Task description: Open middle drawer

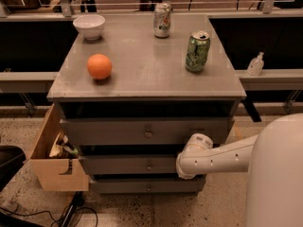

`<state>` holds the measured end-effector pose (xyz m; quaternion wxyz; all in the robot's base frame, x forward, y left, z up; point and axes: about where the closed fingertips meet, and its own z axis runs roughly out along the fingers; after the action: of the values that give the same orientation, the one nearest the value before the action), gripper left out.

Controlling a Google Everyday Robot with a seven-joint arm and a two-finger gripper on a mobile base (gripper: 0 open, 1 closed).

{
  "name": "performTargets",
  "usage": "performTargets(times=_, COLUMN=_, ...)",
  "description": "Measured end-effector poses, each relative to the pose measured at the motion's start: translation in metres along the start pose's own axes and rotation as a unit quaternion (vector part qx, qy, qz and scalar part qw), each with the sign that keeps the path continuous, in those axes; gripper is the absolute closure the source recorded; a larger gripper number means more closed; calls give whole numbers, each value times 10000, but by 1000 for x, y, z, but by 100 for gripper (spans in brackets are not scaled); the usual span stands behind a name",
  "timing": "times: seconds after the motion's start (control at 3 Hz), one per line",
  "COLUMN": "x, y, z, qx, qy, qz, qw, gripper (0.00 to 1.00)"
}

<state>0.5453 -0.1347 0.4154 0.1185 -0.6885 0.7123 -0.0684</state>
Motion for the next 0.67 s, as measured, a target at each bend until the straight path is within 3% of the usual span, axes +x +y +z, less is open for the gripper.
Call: performTargets(times=0.67, x=0, y=0, z=0, qx=0, qy=-1, qz=0, qw=10000, gripper=100)
